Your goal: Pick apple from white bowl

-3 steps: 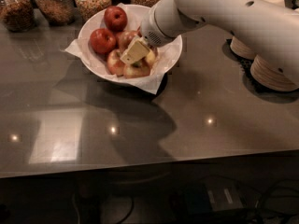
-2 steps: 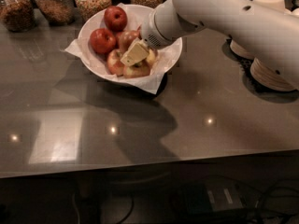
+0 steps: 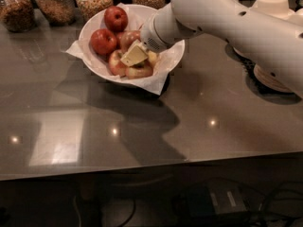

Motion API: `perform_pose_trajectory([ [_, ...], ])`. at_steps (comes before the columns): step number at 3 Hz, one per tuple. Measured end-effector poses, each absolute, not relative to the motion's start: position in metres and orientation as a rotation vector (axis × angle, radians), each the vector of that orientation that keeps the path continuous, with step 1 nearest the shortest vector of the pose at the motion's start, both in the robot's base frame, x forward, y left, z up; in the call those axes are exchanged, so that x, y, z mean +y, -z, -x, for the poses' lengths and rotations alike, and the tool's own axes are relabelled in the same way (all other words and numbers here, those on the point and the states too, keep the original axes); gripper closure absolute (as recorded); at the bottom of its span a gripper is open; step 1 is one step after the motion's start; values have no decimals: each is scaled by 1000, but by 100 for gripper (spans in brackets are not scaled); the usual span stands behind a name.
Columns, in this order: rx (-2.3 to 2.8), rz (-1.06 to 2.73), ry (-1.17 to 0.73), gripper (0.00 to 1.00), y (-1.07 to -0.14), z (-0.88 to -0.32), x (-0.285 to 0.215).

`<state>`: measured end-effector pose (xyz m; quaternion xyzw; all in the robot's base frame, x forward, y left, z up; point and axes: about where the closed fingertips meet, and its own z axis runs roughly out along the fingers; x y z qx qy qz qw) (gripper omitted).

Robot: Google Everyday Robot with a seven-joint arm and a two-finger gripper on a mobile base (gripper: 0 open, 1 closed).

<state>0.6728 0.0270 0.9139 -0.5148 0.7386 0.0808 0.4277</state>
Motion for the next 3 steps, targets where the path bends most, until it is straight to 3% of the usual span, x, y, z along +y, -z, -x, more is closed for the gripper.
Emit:
perform_pose_trajectory([
  [1, 1837, 1281, -209, 57, -914, -677, 31],
  [3, 1797, 1283, -214, 98, -934, -681, 41],
])
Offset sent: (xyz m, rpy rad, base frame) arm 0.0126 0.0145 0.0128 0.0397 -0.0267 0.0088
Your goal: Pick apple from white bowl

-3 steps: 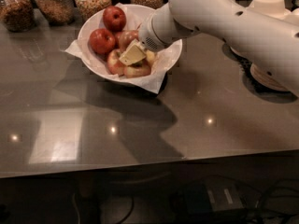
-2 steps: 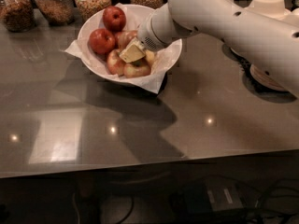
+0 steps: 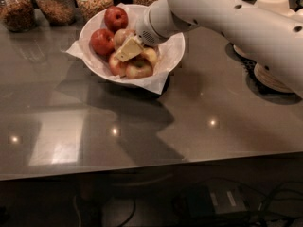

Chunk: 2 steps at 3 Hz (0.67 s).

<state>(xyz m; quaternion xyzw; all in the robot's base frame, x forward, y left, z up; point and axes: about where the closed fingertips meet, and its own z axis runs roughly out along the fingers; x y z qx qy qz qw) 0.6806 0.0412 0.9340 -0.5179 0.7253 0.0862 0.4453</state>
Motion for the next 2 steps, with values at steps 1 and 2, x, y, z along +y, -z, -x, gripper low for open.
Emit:
perform_pose_trajectory([
  [1, 1768, 1293, -208, 100, -951, -679, 43],
  [2, 1718, 1315, -193, 100, -983, -672, 37],
])
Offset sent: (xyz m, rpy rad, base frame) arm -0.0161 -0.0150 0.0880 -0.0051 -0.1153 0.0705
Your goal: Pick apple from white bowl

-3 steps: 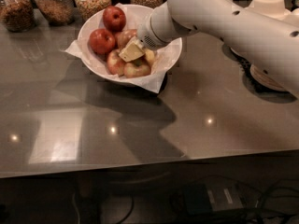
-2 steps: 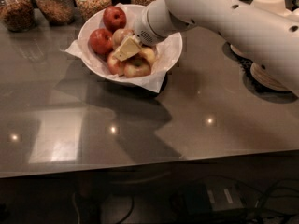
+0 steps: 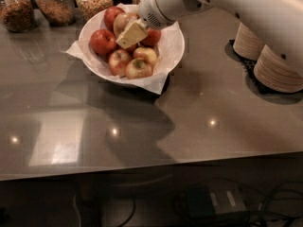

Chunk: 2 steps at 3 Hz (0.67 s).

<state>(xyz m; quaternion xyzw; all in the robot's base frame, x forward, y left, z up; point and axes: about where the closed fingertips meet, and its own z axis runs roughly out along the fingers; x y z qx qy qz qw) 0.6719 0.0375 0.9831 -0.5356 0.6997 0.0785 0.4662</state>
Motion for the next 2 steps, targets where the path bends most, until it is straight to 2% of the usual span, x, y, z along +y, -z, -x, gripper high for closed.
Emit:
perform_pose_trajectory([
  [2, 1684, 1430, -154, 100, -1060, -650, -6],
])
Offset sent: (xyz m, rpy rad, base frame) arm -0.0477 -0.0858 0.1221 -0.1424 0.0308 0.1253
